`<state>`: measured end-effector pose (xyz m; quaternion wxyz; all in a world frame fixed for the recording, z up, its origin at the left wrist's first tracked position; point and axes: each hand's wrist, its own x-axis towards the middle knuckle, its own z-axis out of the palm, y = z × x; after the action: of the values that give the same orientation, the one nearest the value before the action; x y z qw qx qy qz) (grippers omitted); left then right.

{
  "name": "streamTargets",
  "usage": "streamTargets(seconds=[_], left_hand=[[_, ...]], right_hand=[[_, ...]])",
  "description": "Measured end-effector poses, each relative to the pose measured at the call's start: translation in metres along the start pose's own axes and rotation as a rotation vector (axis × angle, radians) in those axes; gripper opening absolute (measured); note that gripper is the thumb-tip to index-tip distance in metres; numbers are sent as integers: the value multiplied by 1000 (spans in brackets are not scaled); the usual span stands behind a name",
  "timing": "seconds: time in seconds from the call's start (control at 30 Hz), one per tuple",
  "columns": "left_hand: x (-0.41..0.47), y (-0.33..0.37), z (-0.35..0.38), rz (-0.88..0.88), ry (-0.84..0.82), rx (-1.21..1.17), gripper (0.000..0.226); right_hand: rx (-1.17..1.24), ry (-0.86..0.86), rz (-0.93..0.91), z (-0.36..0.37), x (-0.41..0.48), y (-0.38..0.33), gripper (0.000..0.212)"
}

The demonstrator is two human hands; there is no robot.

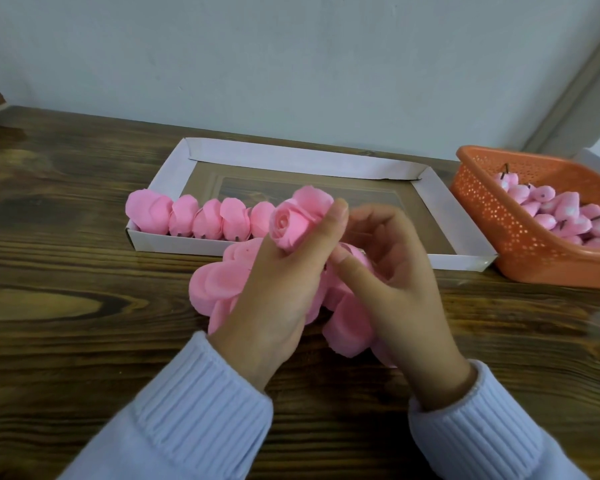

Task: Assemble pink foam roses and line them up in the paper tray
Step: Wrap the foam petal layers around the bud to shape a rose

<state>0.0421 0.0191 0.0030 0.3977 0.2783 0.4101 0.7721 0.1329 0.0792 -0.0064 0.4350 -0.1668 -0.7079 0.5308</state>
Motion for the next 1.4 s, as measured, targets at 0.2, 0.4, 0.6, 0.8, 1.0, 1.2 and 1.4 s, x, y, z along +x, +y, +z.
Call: streamTargets(seconds=[0.2, 0.4, 0.6, 0.8, 1.0, 1.2, 1.4], left_hand=[[-2, -1, -1, -57, -44, 5, 14], [-3, 3, -1, -9, -76, 56, 18], [-3, 2, -1, 52, -76, 98, 15], [1, 4, -6, 111, -155, 122, 5], [5, 17, -19, 92, -498, 235, 37], [5, 19, -20, 57, -562, 267, 49], [5, 11, -16, 200, -385, 237, 17]], right_hand=[[201, -95, 111, 0, -2, 1, 33], [286, -110, 133, -1, 2, 6, 34], [339, -122, 139, 0, 1, 7, 38], [331, -138, 153, 0, 2, 5, 26], [398, -173, 240, -7, 3, 1, 45], [444, -231, 293, -9, 2, -1, 45], [325, -243, 231, -9, 1, 3, 31]])
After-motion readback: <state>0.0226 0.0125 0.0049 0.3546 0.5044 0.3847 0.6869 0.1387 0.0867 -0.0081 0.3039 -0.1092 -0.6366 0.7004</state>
